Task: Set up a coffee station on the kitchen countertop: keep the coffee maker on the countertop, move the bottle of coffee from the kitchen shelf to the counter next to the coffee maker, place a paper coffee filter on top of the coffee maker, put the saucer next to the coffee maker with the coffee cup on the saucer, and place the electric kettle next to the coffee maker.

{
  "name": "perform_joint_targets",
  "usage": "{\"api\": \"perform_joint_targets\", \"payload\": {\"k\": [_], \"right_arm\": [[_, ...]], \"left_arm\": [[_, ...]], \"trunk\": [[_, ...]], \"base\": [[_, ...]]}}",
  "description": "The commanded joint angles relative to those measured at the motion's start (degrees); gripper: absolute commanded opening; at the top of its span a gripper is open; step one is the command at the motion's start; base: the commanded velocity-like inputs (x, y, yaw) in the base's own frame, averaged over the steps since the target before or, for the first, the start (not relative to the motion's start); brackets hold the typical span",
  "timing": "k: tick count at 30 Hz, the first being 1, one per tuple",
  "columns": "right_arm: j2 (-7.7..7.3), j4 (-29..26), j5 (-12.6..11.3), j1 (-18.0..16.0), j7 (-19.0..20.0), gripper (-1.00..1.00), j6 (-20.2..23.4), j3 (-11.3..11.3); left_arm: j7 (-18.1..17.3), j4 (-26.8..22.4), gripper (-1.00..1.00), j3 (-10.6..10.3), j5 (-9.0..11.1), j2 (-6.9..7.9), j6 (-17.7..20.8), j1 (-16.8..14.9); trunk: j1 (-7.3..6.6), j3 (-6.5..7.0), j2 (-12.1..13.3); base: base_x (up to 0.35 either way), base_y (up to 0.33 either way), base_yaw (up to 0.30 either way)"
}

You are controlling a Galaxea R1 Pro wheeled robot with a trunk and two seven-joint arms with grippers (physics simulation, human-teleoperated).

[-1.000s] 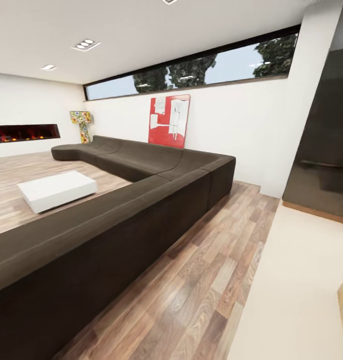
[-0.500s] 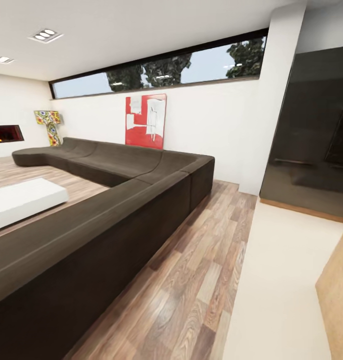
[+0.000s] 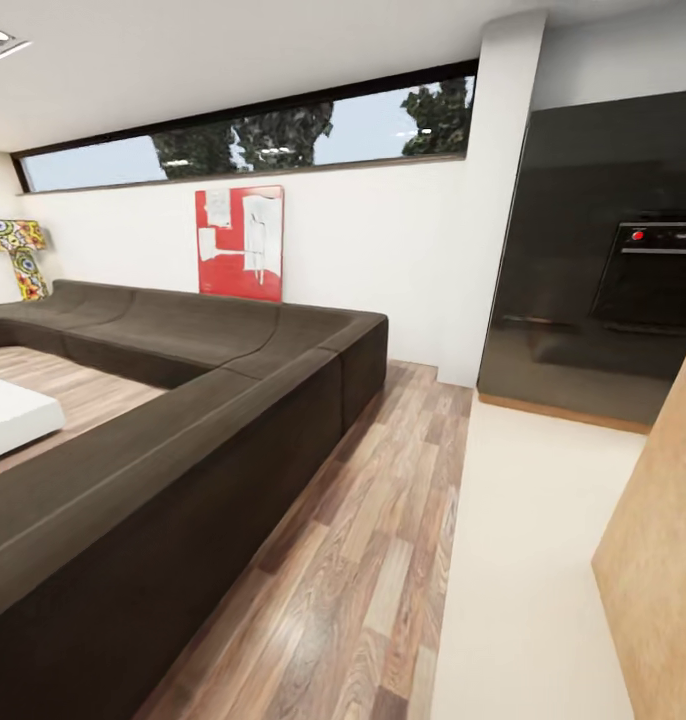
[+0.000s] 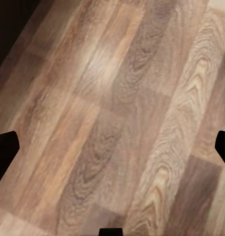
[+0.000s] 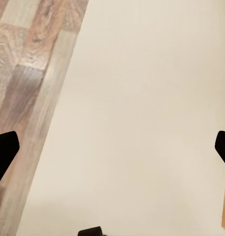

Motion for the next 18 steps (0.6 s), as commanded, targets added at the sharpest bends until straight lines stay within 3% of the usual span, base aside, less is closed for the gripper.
{"api": "perform_joint_targets", "payload": {"k": [1, 18], "right_arm": [[0.01, 0.1, -0.6, 0.0, 0.0, 1.00, -0.2, 0.1], [0.07, 0.1, -0.6, 0.0, 0.0, 1.00, -0.2, 0.1]], "left_arm": [[-0.1, 0.0, 1.00, 0.0, 0.0, 0.01, -0.2, 0.0], [0.0, 0.0, 1.00, 0.0, 0.0, 0.04, -0.1, 0.0]], "trunk": [[0.03, -0.06, 0.0], [0.03, -0.06, 0.0]], "base": [[0.338, 0.000, -0.266], [0.338, 0.000, -0.266]]}}
